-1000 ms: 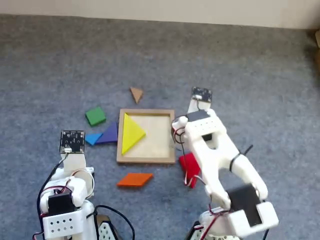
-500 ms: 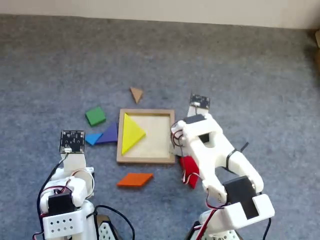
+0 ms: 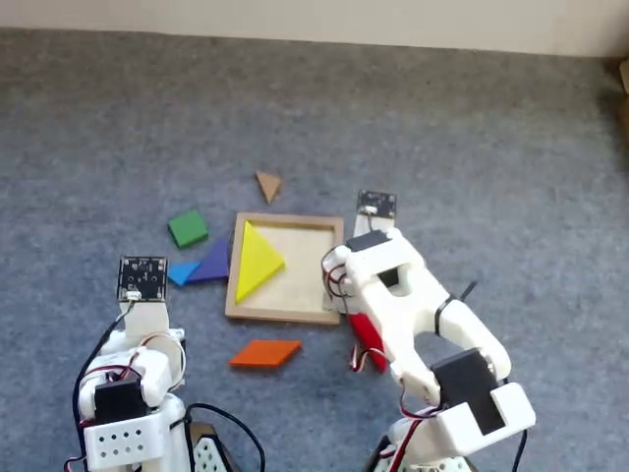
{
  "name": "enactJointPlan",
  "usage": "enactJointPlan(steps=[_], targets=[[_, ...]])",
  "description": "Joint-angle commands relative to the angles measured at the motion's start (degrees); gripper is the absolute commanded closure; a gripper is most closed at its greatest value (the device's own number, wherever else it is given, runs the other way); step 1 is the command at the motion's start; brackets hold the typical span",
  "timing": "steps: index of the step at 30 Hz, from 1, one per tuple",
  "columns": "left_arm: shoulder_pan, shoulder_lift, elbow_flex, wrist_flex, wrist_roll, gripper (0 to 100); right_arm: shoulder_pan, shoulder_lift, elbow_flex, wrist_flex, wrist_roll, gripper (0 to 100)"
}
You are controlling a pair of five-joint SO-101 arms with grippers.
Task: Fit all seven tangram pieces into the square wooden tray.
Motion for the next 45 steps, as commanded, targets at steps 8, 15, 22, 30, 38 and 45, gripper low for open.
enactJointPlan(steps=[8,15,22,30,38,45], targets=[[-1.01,-3.47,1.19,0.44,-0.26,99,-4.35,-0.48,2.07,2.68,3.43,68.9],[-1.01,-3.47,1.19,0.44,-0.26,99,-5.14,-0.48,2.07,3.3,4.84,68.8],[-1.01,-3.47,1.19,0.44,-0.26,99,-9.01,-0.4,2.07,3.3,4.84,68.7],[-1.01,-3.47,1.19,0.44,-0.26,99,-9.19,-0.04,1.98,3.3,4.84,59.7],[-1.01,-3.47,1.19,0.44,-0.26,99,-13.14,-0.04,2.42,3.3,4.84,57.7],[-1.01,-3.47,1.19,0.44,-0.26,99,-13.67,-0.04,2.42,3.3,4.84,57.7]])
